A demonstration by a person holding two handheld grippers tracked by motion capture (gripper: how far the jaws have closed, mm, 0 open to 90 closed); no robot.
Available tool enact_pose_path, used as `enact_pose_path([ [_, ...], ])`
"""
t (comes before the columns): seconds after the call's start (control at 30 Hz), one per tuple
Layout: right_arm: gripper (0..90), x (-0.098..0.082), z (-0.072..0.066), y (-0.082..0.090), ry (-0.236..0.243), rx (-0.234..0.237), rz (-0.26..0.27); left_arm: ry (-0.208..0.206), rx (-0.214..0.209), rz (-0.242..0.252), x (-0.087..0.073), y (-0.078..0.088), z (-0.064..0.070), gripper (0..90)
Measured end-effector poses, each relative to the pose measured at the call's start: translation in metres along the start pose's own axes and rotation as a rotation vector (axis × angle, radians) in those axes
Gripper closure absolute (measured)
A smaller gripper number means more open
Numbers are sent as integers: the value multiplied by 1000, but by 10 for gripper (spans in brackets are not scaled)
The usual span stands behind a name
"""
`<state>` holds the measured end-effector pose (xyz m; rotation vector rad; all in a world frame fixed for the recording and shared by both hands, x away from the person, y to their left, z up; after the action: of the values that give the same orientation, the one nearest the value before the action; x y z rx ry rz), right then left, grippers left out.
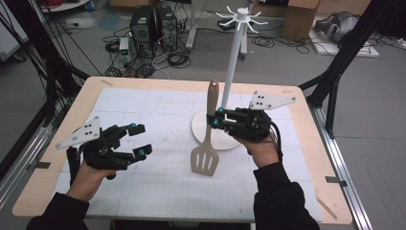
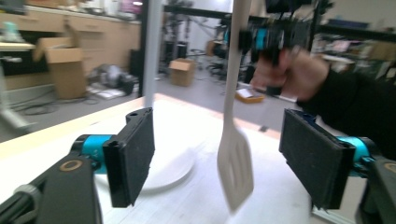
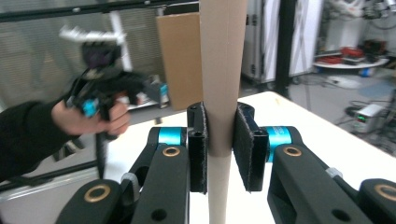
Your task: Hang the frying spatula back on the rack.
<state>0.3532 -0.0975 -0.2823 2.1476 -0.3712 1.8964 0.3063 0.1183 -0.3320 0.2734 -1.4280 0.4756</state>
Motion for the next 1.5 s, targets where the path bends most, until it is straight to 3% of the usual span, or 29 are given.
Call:
enact_pose_path([
  [0.07,764,9,10,2,1,-24,3,-18,34,-6,-5,6,-5,210],
  [0.23,764,31,31,4,10,-79,-9,-25,65,-13,-15,15,-12,206],
  [0.47,764,55,52,7,4,-122,-5,-14,81,-25,-29,19,-15,210],
  [0.67,764,70,64,9,2,-143,9,-12,80,-25,-29,20,-15,213],
  [1.27,764,69,92,4,-56,-174,-12,7,75,-25,-33,18,-16,219],
  [1.5,747,65,94,4,-21,-217,-16,11,83,-27,-35,20,-18,219],
])
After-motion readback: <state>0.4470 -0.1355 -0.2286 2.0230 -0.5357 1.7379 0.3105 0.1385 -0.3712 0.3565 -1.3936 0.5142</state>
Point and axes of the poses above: each handheld gripper's, and its own axes: y roughly backward along the jaws, x roughly out of its top, z roughly to its right, the point moved 10 cm from there along -y, roughly forward along the jaws, and after that the axes turned 8 degrees about z, right-handed, at the moved point
